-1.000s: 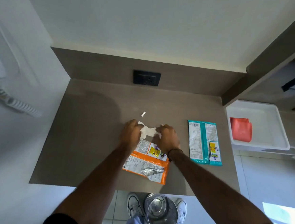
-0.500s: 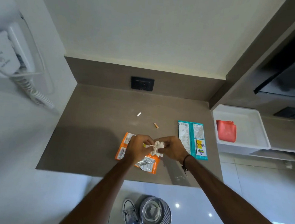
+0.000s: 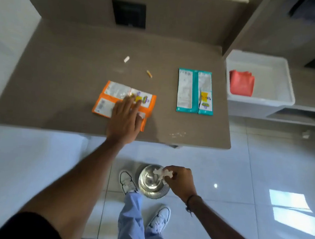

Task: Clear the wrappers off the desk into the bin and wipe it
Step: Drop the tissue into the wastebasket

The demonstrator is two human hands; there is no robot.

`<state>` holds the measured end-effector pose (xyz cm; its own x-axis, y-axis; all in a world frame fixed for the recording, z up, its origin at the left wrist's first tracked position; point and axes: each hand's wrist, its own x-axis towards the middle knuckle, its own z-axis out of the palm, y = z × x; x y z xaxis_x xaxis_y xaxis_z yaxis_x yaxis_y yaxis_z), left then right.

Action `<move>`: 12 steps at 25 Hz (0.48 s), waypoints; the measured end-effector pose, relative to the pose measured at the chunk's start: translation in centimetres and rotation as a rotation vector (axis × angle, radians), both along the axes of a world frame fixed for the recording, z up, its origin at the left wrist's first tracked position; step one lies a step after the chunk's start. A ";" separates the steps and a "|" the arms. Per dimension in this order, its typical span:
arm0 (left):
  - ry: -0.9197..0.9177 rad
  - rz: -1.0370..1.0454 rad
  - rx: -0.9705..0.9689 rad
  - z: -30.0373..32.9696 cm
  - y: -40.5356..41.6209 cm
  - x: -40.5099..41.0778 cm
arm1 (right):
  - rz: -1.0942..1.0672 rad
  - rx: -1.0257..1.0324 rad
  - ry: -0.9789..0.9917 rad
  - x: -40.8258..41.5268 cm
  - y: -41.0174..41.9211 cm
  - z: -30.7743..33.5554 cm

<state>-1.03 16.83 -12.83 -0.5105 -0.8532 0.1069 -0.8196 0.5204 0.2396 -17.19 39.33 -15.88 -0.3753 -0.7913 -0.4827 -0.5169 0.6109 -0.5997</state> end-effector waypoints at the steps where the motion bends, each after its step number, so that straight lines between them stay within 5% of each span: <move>1: -0.013 -0.007 -0.003 0.0 -0.4 0.0 | 0.005 0.097 -0.008 0.6 0.4 -2.5; 8: -0.018 -0.029 -0.157 -2.0 -1.2 0.4 | -0.142 0.506 -0.067 1.7 -0.5 -18.4; 12: -0.011 -0.019 -0.175 -1.9 -1.4 0.1 | -0.101 0.567 -0.036 1.7 -0.4 -20.0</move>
